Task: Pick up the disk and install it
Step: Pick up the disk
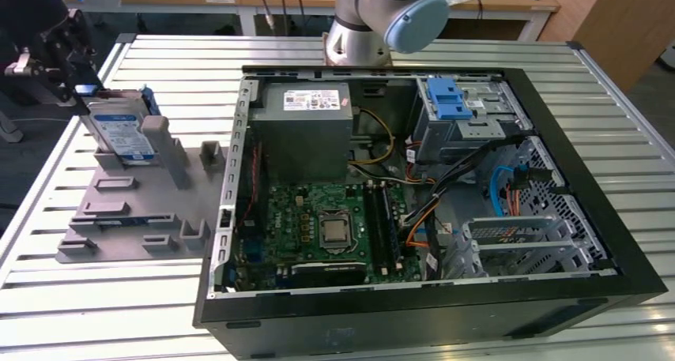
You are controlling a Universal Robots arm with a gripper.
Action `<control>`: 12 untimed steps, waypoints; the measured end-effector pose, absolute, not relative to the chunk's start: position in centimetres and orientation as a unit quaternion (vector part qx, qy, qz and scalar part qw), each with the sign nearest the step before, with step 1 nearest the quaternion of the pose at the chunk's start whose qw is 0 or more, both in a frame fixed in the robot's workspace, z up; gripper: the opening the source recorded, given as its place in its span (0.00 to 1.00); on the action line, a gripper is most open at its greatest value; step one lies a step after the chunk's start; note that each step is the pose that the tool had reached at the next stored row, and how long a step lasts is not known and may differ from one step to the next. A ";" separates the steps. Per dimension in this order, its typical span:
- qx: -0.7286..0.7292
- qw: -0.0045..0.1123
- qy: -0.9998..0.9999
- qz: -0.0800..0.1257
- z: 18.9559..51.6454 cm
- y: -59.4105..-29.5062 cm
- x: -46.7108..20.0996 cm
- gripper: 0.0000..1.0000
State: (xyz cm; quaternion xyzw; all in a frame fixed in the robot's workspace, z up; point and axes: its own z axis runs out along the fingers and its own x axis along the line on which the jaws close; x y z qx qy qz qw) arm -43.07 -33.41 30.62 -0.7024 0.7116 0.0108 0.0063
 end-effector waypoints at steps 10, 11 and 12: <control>-0.702 0.006 0.712 0.011 29.5 -33.4 -43.1 0.59; -0.702 0.006 0.712 0.011 29.4 -33.4 -43.1 0.59; -0.702 0.006 0.712 0.011 29.3 -33.4 -43.1 0.59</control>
